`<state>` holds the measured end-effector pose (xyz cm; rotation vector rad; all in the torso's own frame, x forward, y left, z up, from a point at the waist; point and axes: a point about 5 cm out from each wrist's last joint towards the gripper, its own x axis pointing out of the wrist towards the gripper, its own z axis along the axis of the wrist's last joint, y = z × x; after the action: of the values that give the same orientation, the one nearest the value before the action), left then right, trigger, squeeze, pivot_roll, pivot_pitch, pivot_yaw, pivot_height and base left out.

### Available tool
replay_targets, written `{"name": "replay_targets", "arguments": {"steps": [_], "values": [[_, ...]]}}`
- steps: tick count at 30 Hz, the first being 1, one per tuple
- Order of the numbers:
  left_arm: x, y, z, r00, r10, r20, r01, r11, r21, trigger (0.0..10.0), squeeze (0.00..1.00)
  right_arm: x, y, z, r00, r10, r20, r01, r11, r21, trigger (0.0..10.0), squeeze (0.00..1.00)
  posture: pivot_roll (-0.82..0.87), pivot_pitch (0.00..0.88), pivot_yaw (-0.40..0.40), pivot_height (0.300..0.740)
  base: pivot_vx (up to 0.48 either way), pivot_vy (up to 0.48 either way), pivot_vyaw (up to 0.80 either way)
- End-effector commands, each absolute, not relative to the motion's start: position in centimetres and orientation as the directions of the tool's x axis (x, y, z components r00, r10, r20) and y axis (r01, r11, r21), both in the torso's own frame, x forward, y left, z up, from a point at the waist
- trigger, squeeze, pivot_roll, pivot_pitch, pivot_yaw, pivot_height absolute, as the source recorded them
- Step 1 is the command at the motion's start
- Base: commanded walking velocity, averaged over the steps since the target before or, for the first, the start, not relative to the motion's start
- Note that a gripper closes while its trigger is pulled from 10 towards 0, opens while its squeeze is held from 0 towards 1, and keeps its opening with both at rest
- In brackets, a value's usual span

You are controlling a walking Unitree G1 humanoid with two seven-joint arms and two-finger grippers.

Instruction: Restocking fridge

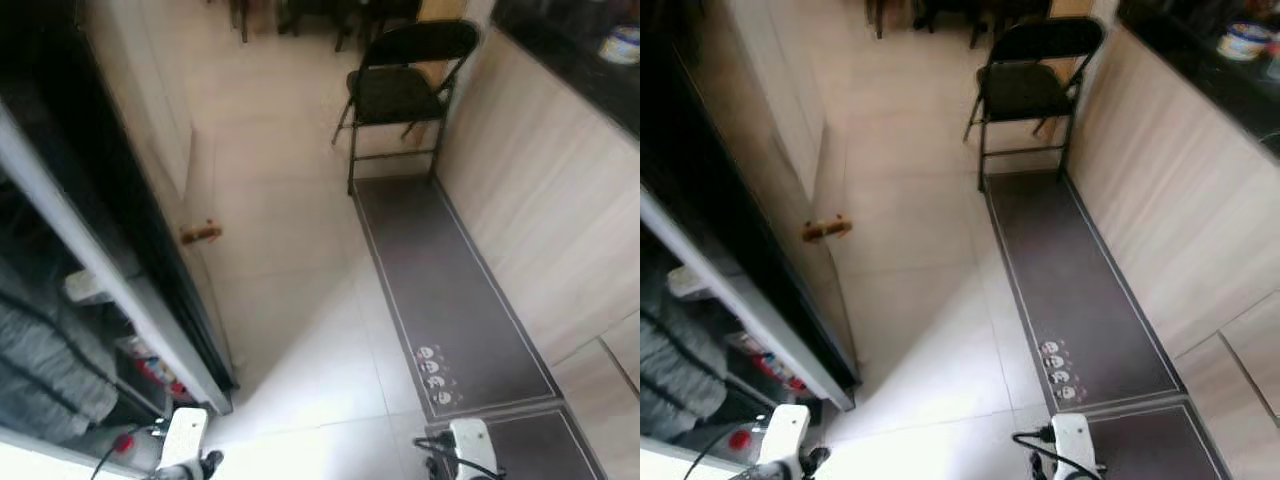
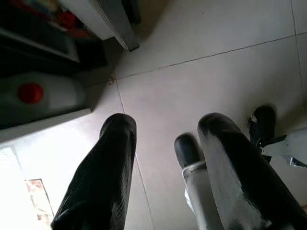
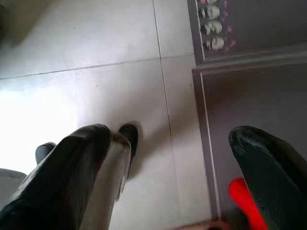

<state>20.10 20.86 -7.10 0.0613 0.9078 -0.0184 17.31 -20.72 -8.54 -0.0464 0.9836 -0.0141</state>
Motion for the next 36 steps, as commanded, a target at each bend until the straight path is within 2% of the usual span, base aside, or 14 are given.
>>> {"name": "replay_targets", "arguments": {"steps": [1,5,36], "values": [[20.33,19.82,-7.18,0.611,-0.02,-0.791,0.068,0.997,0.027,10.0,0.0,16.5,-21.54,-8.76,0.528,-0.054,-0.847,-0.001,0.998,-0.064,10.0,0.0,-0.11,0.118,-0.014,0.74,0.319,0.0,-0.8],[20.35,19.8,-7.17,0.611,-0.019,-0.791,0.066,0.997,0.027,10.0,0.0,16.53,-21.57,-8.74,0.529,-0.054,-0.847,-0.003,0.998,-0.066,10.0,0.0,-0.11,0.123,-0.016,0.74,0.319,0.0,-0.71],[20.51,20.15,-7.03,0.615,-0.007,-0.789,0.053,0.998,0.033,10.0,0.0,16.84,-21.48,-8.62,0.541,-0.059,-0.839,0.005,0.998,-0.066,10.0,0.0,-0.11,0.155,-0.01,0.74,0.322,0.0,0.0]]}}
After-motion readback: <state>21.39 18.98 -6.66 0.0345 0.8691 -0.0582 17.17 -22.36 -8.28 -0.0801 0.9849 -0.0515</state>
